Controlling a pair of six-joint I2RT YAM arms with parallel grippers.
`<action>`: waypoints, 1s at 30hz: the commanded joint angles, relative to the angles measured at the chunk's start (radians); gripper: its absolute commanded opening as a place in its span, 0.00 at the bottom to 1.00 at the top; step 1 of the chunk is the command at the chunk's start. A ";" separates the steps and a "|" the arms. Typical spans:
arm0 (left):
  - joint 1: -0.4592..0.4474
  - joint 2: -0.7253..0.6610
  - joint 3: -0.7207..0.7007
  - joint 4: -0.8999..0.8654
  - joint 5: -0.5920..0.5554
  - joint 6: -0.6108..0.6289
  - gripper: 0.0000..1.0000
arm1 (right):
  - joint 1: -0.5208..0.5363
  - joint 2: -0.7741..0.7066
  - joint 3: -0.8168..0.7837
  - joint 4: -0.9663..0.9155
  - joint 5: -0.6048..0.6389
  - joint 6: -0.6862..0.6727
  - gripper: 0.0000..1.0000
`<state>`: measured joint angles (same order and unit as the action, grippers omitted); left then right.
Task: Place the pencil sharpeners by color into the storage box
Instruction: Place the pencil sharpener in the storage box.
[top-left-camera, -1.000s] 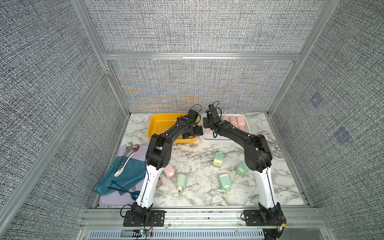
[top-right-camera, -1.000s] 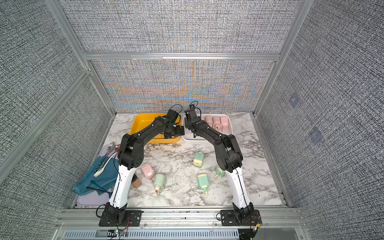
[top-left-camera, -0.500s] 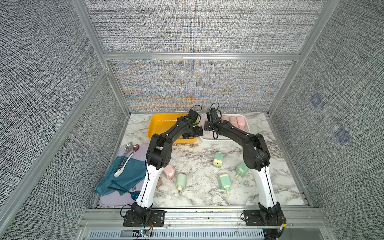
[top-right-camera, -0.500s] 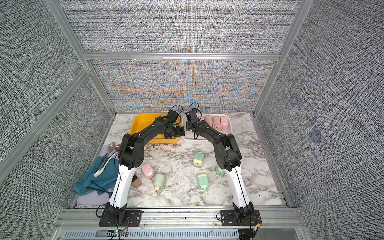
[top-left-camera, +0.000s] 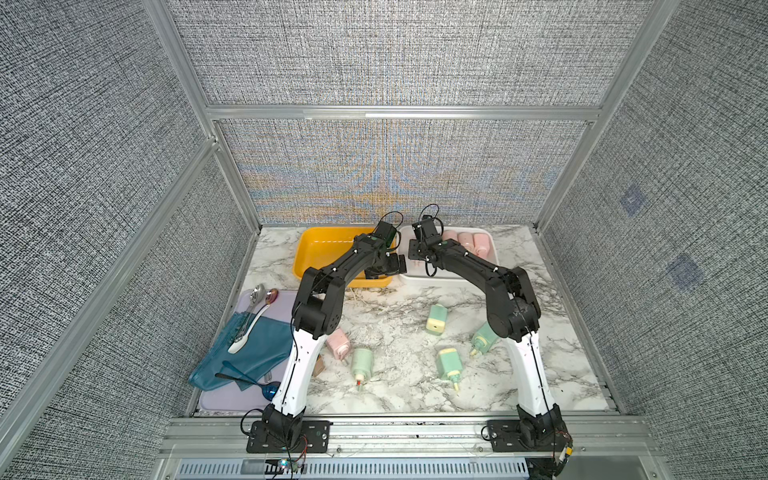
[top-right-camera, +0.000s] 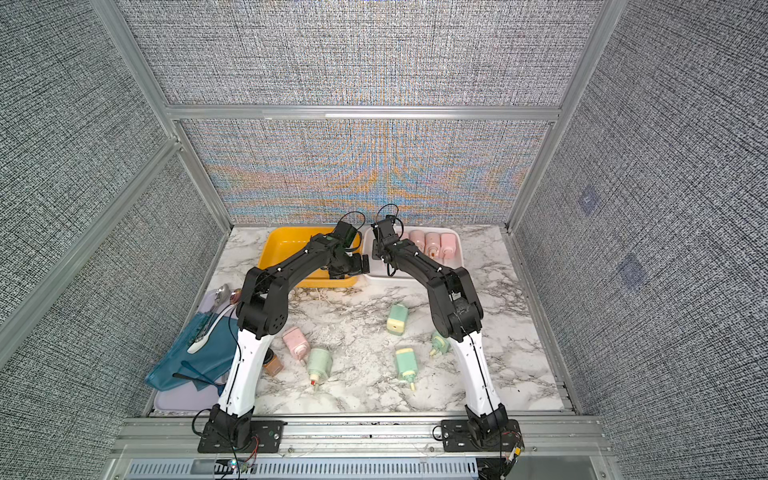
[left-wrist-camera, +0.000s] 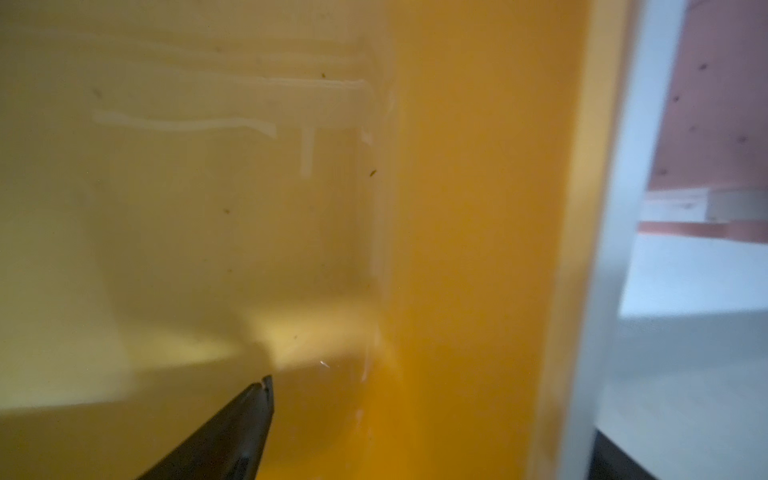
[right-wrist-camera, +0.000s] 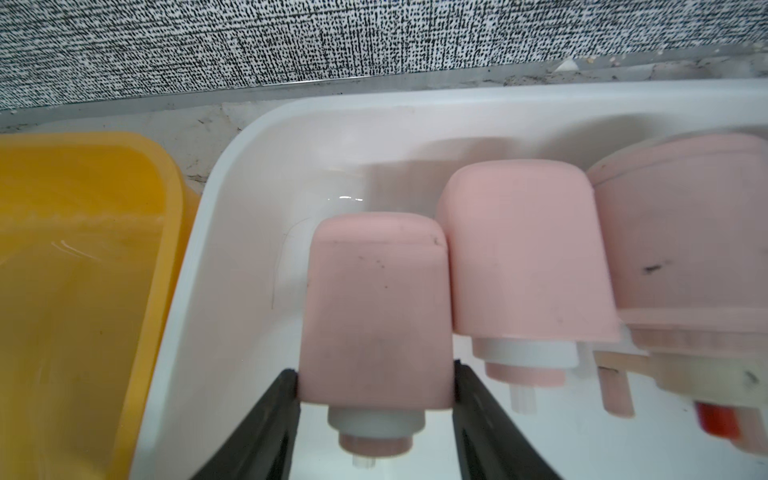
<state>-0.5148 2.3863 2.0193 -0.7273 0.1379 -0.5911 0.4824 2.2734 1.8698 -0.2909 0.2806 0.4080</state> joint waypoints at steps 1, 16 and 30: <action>0.001 -0.016 -0.012 -0.027 -0.008 0.012 0.99 | 0.014 -0.057 -0.034 0.032 -0.003 -0.013 0.64; 0.002 -0.011 -0.005 -0.024 0.022 0.007 0.99 | 0.029 -0.077 -0.167 0.054 -0.030 0.022 0.58; 0.002 -0.003 -0.008 -0.037 0.047 0.014 0.99 | 0.010 0.015 -0.060 0.076 -0.019 0.046 0.41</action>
<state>-0.5144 2.3795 2.0083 -0.7311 0.1699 -0.5831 0.4950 2.2814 1.7977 -0.2348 0.2619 0.4377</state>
